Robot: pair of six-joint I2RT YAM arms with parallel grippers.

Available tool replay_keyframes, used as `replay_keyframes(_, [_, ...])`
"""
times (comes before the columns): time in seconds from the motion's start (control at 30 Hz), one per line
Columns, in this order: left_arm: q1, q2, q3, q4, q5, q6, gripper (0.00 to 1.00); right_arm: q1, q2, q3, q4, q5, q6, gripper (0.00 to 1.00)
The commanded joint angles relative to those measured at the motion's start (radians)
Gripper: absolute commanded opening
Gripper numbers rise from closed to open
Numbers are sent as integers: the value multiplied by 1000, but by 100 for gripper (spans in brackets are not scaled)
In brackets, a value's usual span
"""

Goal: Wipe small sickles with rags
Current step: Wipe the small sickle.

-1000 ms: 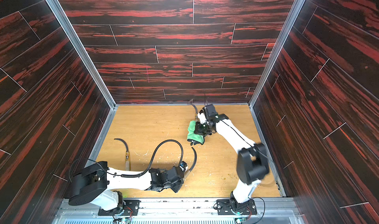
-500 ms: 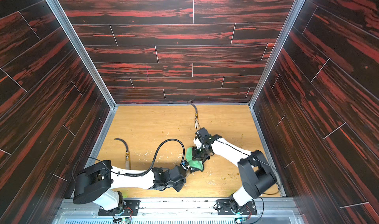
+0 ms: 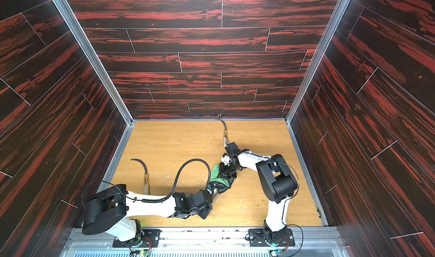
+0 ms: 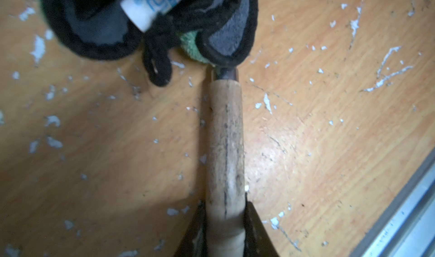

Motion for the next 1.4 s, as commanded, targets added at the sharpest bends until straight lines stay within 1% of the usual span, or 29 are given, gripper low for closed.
replay_keyframes(0.0, [-10, -24, -30, -64, 30, -4, 0, -56, 98, 38, 40, 159, -42, 0])
replay_keyframes(0.23, [-10, -22, -36, -61, 31, -8, 0, -102, 145, 162, 22, 100, -55, 0])
replay_keyframes(0.3, [-10, -25, -39, -61, 30, -12, 0, -119, 164, 198, 15, 53, -54, 0])
replay_keyframes(0.4, [-11, -30, -45, -57, 30, -18, 0, -139, 187, 247, 1, 25, -53, 0])
replay_keyframes(0.5, [-10, -32, -47, -62, 27, -22, 0, -152, 191, 285, -7, 5, -54, 0])
replay_keyframes(0.57, [-10, -33, -46, -69, 22, -23, 0, -159, 177, 292, 4, -34, -49, 0])
replay_keyframes(0.73, [-10, -15, -25, -99, 2, -29, 0, -161, 108, 287, 21, -145, -47, 0])
replay_keyframes(1.03, [-10, 12, -6, -113, -14, -45, 0, -189, -100, 219, 8, -118, -45, 0])
replay_keyframes(1.23, [-10, 31, 17, -138, -29, -57, 0, -196, -222, 180, 9, -192, -37, 0])
replay_keyframes(1.37, [-10, 31, 27, -144, -50, -63, 0, -196, -277, 113, 5, -156, -40, 0])
